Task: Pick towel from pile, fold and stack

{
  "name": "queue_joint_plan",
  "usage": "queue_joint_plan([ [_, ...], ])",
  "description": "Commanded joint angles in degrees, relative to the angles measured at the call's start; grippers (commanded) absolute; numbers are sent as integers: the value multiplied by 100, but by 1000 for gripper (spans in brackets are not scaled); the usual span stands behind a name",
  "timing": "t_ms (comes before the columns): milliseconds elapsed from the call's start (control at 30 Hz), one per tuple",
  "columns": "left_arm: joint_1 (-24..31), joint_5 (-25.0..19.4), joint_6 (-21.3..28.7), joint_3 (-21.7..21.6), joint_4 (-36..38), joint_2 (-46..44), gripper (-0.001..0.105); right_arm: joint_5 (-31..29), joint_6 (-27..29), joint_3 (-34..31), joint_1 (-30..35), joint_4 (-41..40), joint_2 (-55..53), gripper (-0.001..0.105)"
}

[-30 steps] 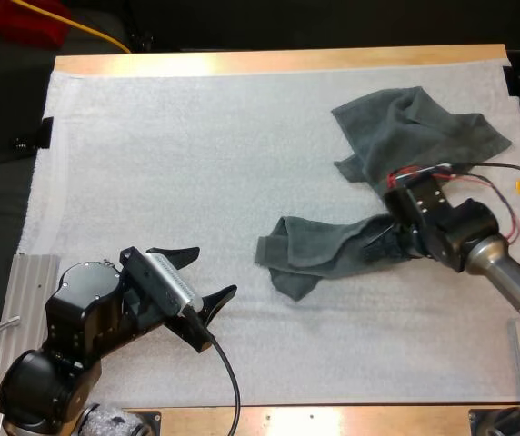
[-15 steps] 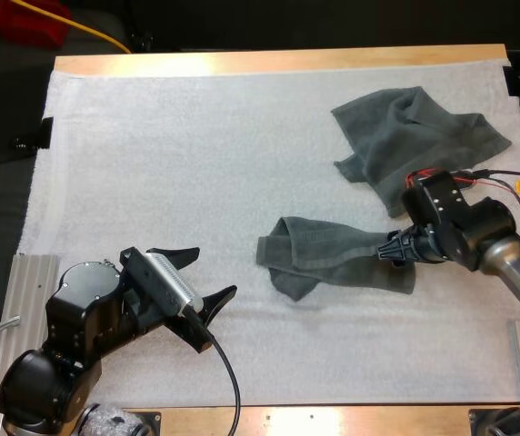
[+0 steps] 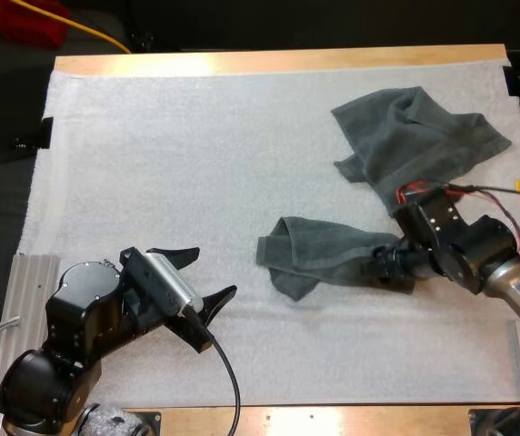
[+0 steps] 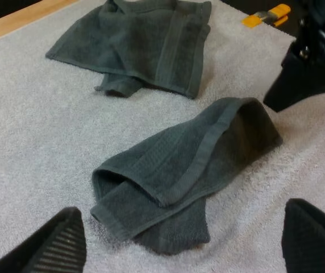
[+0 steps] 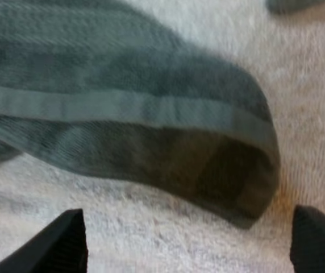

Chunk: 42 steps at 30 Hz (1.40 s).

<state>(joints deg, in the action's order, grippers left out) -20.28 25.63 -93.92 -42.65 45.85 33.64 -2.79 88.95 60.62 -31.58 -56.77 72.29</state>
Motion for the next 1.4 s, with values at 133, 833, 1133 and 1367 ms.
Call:
queue_joint_plan([
  [133, -21, 29, -9, -48, -24, -1, 69, 8, -224, -420, 65, 133, -17, 70],
  [833, -21, 29, -9, -48, 24, -1, 69, 1474, -533, -1766, 1223, 1860, -17, 70],
  [1133, -21, 56, -9, -48, 52, -1, 69, 1975, -668, -2081, 1481, 2588, 54, 70],
  [1367, -21, 255, -9, -48, 54, -1, 69, 2113, -820, -2096, 1481, 2735, 450, 68],
])
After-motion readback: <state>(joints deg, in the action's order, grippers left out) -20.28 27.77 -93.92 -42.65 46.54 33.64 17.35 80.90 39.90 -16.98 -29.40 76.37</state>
